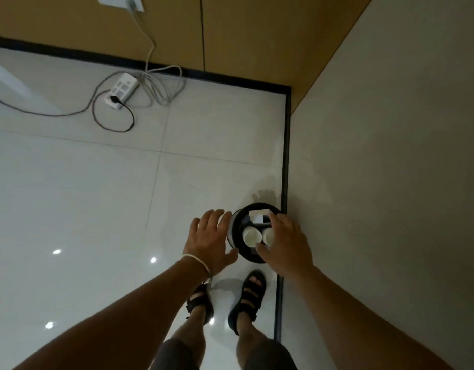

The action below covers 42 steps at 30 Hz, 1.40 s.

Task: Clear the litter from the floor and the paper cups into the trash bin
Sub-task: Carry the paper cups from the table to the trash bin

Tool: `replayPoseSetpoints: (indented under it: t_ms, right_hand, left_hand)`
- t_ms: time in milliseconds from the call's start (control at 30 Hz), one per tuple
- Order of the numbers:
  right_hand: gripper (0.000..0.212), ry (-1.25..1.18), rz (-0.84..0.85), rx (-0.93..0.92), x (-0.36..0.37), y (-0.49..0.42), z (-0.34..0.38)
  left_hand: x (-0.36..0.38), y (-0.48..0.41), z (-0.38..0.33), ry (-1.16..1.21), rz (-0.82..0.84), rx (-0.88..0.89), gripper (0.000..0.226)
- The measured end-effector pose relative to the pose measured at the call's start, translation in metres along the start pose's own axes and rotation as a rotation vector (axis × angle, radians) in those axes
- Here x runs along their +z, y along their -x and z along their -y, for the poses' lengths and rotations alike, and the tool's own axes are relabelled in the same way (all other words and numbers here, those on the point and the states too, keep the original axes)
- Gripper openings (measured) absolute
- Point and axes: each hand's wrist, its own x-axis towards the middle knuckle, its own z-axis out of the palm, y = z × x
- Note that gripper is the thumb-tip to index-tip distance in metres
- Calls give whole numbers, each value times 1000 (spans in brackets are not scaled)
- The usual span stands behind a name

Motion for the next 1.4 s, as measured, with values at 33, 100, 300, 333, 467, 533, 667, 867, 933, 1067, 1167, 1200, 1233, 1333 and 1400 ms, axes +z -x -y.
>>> replayPoseSetpoints:
  t_ms: [33, 100, 300, 333, 467, 533, 667, 867, 933, 1067, 1167, 1200, 1233, 1333, 1400]
  right_hand:
    - [78, 1, 3, -18, -15, 7, 14]
    - [78, 33, 3, -69, -41, 21, 40]
    - [77, 104, -7, -253, -95, 71, 104]
    - [77, 133, -10, -294, -101, 79, 114]
    - [79, 228, 17, -462, -118, 111, 158]
    - [80, 275, 34, -551, -122, 128, 187]
    - [82, 378, 26, -761, -120, 171, 261]
    - [82, 518, 24, -1078, -72, 280, 382]
    - [82, 549, 24, -1172, -44, 327, 419]
    - [82, 630, 68, -1344, 25, 437, 487]
    - [81, 625, 97, -1492, 79, 521, 531]
    - [81, 618, 115, -1538, 96, 548, 544]
    - [80, 620, 128, -1569, 107, 567, 552]
    - [79, 641, 176, -1659, 150, 629, 583]
    - [79, 673, 191, -1722, 179, 663, 608]
  left_hand:
    - [-19, 8, 0, 1, -11, -12, 89]
    - [-56, 24, 3, 1, -57, -53, 89]
    - [-140, 107, 12, 19, -172, -280, 87]
    - [-148, 124, 13, 25, -191, -328, 86]
    - [-168, 202, 19, 56, -227, -515, 86]
    - [-173, 244, 24, 73, -238, -622, 86]
    - [-181, 336, 42, 112, -315, -828, 84]
    - [-163, 503, 67, 159, -445, -1151, 82]
    - [-146, 567, 74, 181, -483, -1248, 81]
    - [-109, 713, 84, 216, -523, -1440, 81]
    - [-87, 819, 86, 208, -569, -1595, 80]
    - [-79, 851, 85, 212, -585, -1641, 79]
    - [-74, 872, 83, 216, -593, -1676, 79]
    - [-55, 939, 83, 241, -592, -1781, 78]
    - [-43, 974, 88, 264, -597, -1842, 78]
